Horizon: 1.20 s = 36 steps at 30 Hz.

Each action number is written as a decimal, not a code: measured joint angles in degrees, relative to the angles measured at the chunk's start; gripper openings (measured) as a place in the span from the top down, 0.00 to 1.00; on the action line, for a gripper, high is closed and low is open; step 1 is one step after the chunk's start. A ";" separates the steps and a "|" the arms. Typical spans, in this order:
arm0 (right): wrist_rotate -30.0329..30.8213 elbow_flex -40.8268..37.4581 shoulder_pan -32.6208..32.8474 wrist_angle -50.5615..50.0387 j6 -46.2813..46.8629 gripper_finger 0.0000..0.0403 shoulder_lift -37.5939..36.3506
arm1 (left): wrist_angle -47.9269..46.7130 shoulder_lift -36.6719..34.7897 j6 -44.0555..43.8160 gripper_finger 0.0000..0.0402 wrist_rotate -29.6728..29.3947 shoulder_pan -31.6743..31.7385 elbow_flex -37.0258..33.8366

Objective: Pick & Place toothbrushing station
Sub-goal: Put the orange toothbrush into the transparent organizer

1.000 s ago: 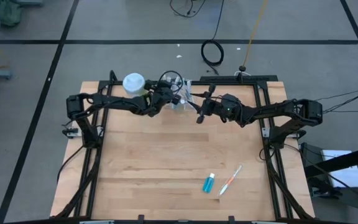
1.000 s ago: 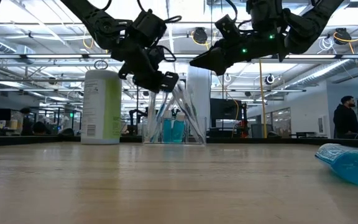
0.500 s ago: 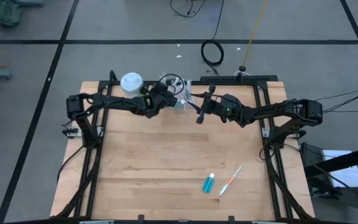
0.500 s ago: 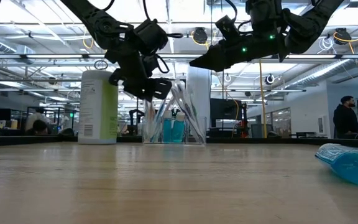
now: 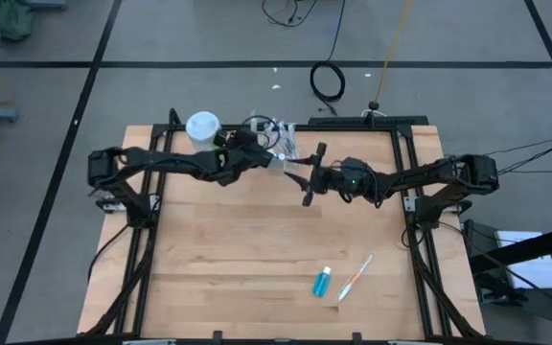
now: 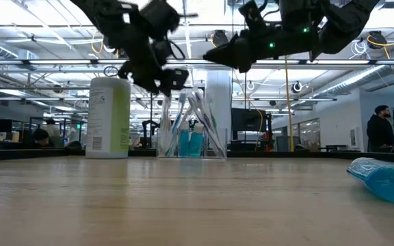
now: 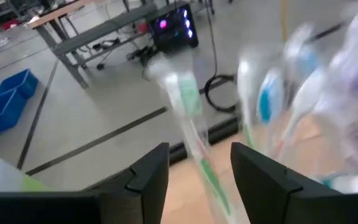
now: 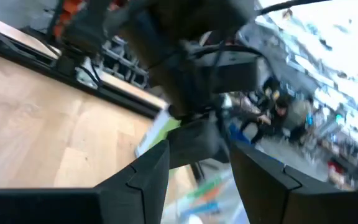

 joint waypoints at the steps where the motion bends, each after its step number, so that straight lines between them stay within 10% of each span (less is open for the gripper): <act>1: 0.00 0.00 0.76 0.64 -1.07 0.60 0.00 | -0.21 -1.22 0.00 0.55 -0.02 -0.38 0.00; 22: 5.86 0.68 25.51 -21.02 7.61 0.60 -17.74 | -7.81 -14.87 8.33 0.55 9.09 -8.24 0.04; 28: 13.82 5.11 34.76 -42.39 10.65 0.60 -15.65 | -7.85 -14.87 8.30 0.55 9.09 -8.22 0.04; 36: 18.04 10.80 39.46 -77.89 42.84 0.60 -15.50 | -7.98 -14.85 5.82 0.55 9.59 -8.19 0.04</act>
